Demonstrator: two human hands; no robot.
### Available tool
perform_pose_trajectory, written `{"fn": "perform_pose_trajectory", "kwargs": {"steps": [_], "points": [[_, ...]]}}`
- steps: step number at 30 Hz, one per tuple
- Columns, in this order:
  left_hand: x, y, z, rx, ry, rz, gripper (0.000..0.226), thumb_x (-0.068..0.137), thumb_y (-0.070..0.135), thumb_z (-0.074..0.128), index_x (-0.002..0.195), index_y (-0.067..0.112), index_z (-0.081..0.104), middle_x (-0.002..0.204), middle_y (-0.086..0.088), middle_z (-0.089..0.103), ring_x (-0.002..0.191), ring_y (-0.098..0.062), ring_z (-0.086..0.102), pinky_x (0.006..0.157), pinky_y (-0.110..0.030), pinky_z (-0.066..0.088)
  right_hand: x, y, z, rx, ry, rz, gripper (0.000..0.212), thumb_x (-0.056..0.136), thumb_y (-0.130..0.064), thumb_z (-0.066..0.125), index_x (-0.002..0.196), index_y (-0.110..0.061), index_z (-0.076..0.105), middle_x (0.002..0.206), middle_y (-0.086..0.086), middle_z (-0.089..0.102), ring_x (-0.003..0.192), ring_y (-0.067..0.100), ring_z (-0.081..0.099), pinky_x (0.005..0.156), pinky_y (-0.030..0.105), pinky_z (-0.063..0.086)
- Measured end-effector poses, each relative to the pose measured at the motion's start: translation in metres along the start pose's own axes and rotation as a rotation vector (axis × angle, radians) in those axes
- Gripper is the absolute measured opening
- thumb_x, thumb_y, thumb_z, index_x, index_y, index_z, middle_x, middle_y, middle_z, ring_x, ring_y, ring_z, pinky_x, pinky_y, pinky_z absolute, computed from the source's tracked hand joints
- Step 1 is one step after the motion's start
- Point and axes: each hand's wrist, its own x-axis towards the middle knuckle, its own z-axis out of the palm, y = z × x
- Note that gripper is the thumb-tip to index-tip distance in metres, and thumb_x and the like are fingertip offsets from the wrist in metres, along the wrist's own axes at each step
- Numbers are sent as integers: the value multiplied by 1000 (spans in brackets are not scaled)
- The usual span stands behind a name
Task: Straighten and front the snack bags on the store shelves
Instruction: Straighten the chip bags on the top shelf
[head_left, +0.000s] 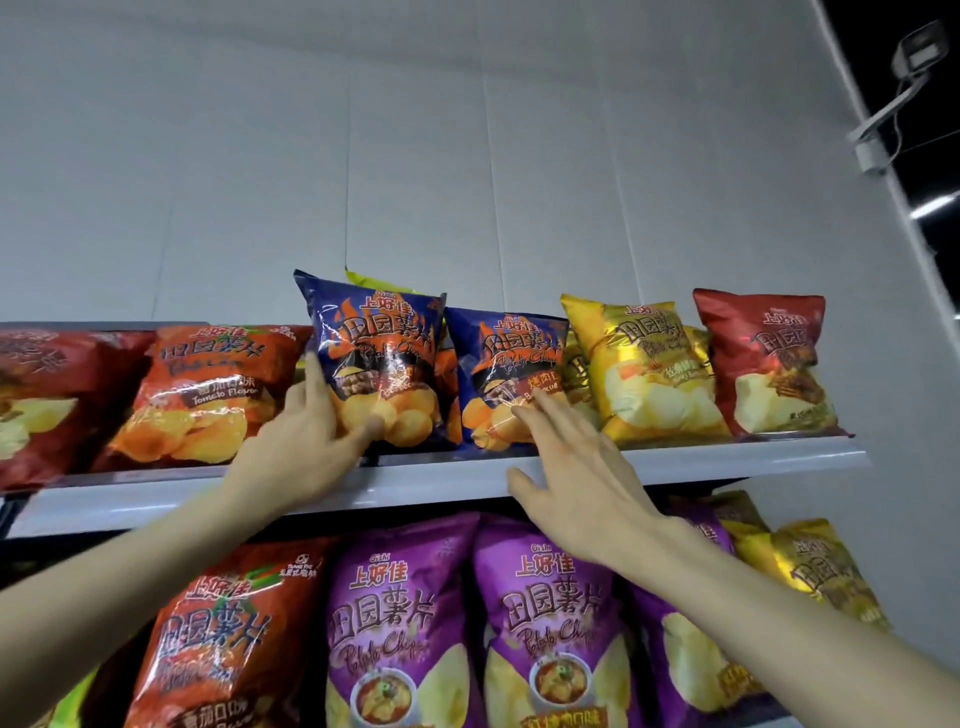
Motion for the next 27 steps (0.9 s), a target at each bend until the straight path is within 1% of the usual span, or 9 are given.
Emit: {"fn": "perform_pose_trajectory", "kwargs": {"steps": [3,5,8,12,17,19,21,24,27], "points": [[-15,-7,6,137,-20,54,100,102,64,42,165,20,-22,177,-7,5,146,-41,45,108,-51,44,0,-2,3,16,13,42,78,102,-48,50,166,-30,8,175,-2,-9,161,23,4,128,44,20],[-19,-9,9,129,-23,64,94,104,63,38,166,20,-18,178,-5,3,150,-38,41,108,-49,43,-1,-3,7,6,18,55,81,101,-48,52,165,-29,8,175,1,-13,160,27,9,125,45,24],[-11,-17,7,83,-17,64,82,108,57,33,168,22,-11,176,-6,13,146,-41,44,109,-51,43,-1,-4,12,4,8,72,78,101,-49,50,165,-28,10,174,3,-13,160,28,6,125,46,25],[10,-28,4,77,-84,-11,79,110,40,42,168,22,-8,160,-20,43,137,-45,50,105,-50,43,-2,1,15,17,2,61,67,105,-50,45,163,-30,18,175,0,-12,161,25,0,126,48,23],[7,-32,6,136,-92,8,84,108,36,46,168,22,-12,155,-20,49,133,-42,53,103,-48,45,-10,11,22,21,10,41,63,106,-55,37,163,-34,21,175,-4,-10,162,21,1,127,47,20],[0,-32,5,121,-79,4,85,107,41,47,168,17,-8,162,-18,41,140,-40,47,108,-49,43,-14,16,25,22,7,27,64,106,-56,36,164,-35,18,175,-6,-9,162,19,2,128,47,19],[-10,-26,4,124,-15,31,92,104,48,51,169,16,-7,172,-13,23,150,-38,36,114,-51,39,-16,21,26,23,23,15,65,107,-56,36,165,-36,14,176,-7,-7,161,18,3,128,45,17],[-27,-9,5,144,107,116,96,101,54,53,169,24,-8,176,-6,6,153,-37,30,115,-53,40,-11,26,23,41,46,22,68,107,-55,35,166,-38,6,175,-8,-10,161,19,4,128,43,13],[-33,8,12,138,121,140,95,101,58,50,167,33,-12,176,0,-4,156,-36,25,117,-52,38,-5,32,22,10,46,-2,68,107,-57,33,166,-37,5,175,-6,-12,161,22,5,126,45,16]]}}
